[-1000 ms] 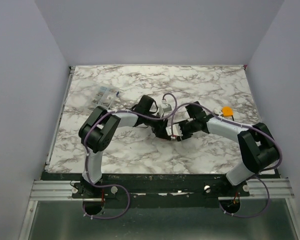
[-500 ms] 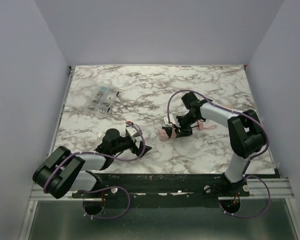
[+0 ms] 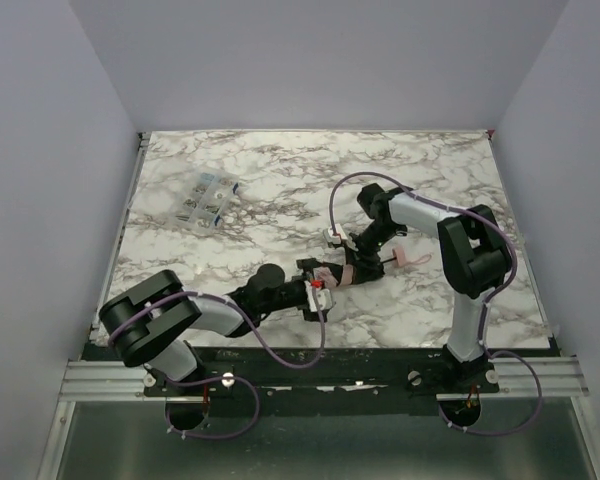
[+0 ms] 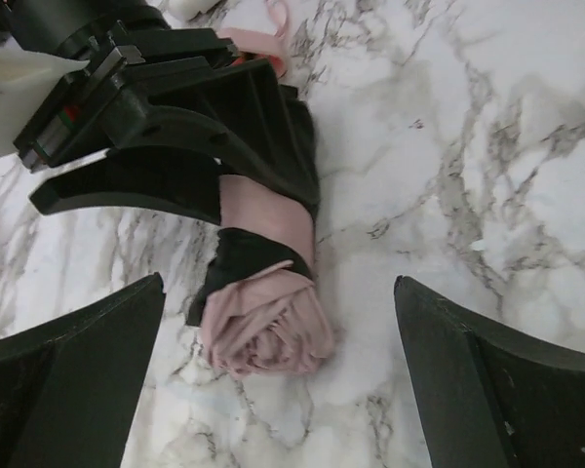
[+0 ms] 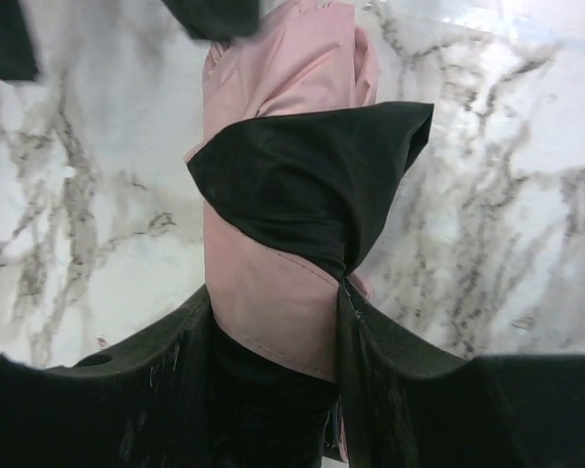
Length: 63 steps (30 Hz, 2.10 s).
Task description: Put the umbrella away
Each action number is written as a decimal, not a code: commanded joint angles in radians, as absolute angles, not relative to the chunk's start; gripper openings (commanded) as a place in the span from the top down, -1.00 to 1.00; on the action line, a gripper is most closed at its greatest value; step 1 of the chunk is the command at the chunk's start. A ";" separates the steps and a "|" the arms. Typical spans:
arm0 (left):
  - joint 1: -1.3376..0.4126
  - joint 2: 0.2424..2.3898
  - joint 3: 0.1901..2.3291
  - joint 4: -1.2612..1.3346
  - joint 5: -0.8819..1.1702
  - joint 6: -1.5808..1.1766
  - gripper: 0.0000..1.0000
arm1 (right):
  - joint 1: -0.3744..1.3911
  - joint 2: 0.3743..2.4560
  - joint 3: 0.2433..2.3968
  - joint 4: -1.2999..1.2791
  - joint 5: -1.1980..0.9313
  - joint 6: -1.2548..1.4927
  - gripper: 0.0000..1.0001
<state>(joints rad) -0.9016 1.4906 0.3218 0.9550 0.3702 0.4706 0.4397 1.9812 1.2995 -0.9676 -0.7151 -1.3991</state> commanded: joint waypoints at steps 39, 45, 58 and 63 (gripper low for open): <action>-0.736 2.028 0.909 0.002 0.719 0.333 0.97 | 0.198 1.690 1.181 -0.766 -0.842 -1.156 -0.81; -0.681 2.140 1.031 -0.161 0.800 0.244 0.97 | 0.190 1.419 0.903 -0.615 -0.983 -1.399 -0.99; -0.647 2.240 1.169 -0.315 0.910 0.201 0.96 | 0.303 1.404 0.671 -0.304 -0.739 -1.449 -0.99; -0.642 2.283 1.229 -0.383 0.932 0.192 0.95 | 0.374 1.468 0.635 -0.221 -0.612 -1.455 -0.95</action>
<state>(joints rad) -0.6407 2.1342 1.2701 -0.0341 1.0428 0.1761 0.3264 1.4212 0.6743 -0.3248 -0.7429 -1.4334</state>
